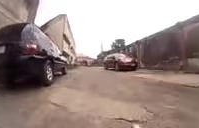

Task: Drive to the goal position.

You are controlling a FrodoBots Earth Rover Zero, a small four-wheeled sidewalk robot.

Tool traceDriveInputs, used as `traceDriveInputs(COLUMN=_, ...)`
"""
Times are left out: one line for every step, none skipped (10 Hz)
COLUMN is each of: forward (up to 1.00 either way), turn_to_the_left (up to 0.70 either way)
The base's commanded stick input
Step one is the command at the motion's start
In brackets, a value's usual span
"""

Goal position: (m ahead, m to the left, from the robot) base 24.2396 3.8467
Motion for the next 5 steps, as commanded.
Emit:
traceDriveInputs(forward=1.0, turn_to_the_left=0.0)
traceDriveInputs(forward=1.0, turn_to_the_left=0.0)
traceDriveInputs(forward=1.0, turn_to_the_left=0.0)
traceDriveInputs(forward=1.0, turn_to_the_left=0.0)
traceDriveInputs(forward=1.0, turn_to_the_left=0.0)
